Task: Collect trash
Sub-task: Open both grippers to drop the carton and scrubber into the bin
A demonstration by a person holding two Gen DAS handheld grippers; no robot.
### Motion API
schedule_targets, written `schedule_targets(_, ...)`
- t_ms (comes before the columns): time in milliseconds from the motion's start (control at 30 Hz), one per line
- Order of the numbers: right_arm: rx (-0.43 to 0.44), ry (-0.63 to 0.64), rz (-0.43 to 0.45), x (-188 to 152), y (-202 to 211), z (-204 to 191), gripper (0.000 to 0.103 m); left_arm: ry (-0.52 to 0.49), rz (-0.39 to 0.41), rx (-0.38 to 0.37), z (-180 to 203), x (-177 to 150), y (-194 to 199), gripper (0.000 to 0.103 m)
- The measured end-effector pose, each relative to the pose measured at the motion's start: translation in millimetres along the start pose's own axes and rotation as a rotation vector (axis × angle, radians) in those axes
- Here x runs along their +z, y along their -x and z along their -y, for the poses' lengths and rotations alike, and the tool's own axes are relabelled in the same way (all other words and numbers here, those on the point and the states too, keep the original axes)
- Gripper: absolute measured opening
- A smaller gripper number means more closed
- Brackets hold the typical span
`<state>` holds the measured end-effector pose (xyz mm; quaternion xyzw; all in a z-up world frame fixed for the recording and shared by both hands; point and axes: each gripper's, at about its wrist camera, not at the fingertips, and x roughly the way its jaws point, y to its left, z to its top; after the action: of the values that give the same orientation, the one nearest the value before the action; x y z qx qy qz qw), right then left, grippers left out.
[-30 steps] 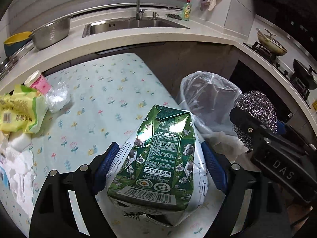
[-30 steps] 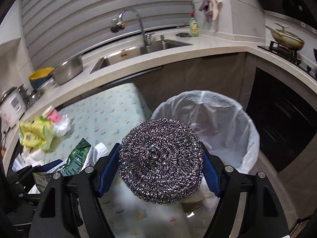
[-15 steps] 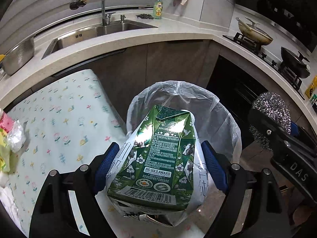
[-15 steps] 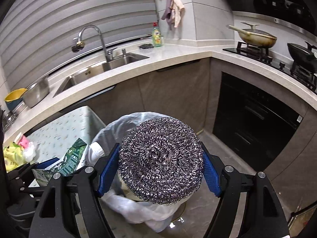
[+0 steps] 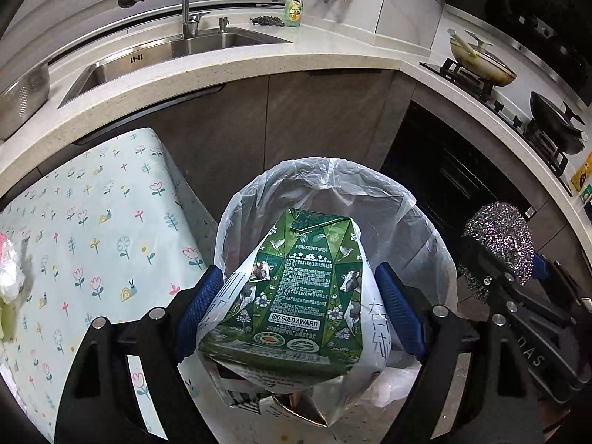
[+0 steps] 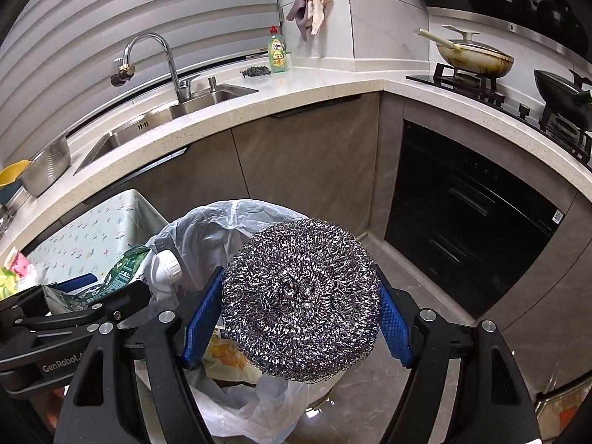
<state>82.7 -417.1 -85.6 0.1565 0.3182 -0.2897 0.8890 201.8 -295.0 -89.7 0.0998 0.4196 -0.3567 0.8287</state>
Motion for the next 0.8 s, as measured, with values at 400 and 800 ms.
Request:
schedule_targets(400,0.029,0.037,0.0,12,-11,-23,0.079,0.075,0.038,-0.02,-24,11,16,0.087)
schedule_targets(800,0.047,0.061,0.051,14,29,-45,0.084,0.121,0.111,0.079,-54,7,68,0.087)
